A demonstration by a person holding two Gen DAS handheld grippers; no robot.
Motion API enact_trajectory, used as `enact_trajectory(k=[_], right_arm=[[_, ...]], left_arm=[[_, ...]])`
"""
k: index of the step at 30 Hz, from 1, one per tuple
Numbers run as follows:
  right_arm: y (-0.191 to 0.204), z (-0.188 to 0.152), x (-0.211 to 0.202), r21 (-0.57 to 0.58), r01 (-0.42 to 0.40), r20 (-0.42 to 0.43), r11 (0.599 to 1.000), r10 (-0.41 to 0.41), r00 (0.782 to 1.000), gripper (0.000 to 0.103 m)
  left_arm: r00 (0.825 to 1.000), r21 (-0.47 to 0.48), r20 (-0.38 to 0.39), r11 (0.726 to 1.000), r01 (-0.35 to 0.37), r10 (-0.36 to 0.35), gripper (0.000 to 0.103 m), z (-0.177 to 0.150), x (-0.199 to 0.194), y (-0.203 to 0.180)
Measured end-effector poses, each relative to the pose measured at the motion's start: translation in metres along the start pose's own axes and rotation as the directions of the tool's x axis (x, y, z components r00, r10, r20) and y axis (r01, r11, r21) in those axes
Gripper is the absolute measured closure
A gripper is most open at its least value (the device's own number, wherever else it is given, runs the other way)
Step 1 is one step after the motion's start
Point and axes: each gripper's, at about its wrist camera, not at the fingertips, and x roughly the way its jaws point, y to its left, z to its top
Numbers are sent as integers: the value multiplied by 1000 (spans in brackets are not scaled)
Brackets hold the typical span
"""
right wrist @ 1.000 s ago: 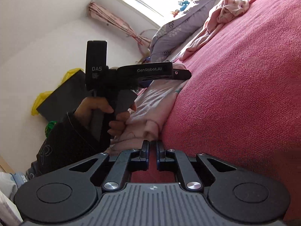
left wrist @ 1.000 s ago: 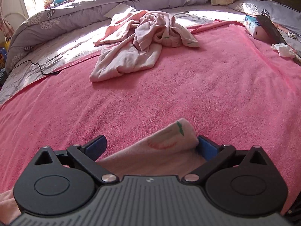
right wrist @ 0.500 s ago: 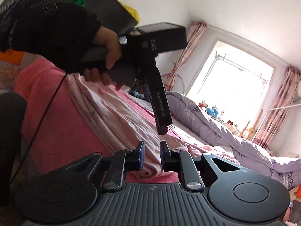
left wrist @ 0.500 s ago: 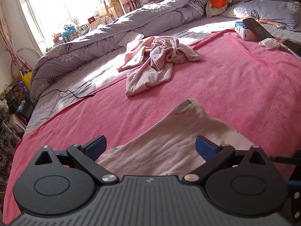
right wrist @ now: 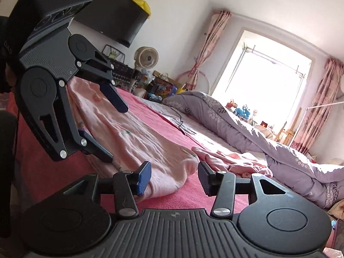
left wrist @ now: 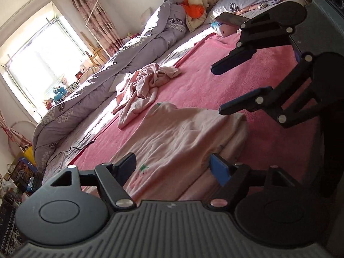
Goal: Fold clothes
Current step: 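Bring both open grippers together over the folded top and smooth it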
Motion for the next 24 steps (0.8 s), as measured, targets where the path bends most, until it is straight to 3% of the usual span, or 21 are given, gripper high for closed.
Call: enact_trajectory(k=[5, 8, 11, 14, 21, 24], right_arm=[[21, -4, 2, -80, -51, -7, 995, 51, 999, 48], [31, -4, 4, -109, -72, 1, 992, 72, 997, 48], [46, -1, 3, -147, -72, 15, 987, 75, 997, 48], [60, 0, 11, -232, -25, 12, 972, 29, 1000, 48], [83, 3, 30, -374, 73, 51, 925, -58, 997, 43], [91, 3, 35, -421, 46, 52, 906, -27, 998, 40]], left_arm=[[999, 1, -4, 999, -34, 34, 24, -5, 4, -1], [996, 6, -11, 996, -94, 94, 23, -9, -2, 6], [988, -16, -28, 988, -151, 150, 21, -14, -5, 18], [983, -64, -53, 982, -179, 176, 21, -18, -2, 31], [987, -56, -32, 986, -159, 157, 19, -19, -9, 31], [986, -47, -38, 985, -165, 163, 19, -22, -9, 32]])
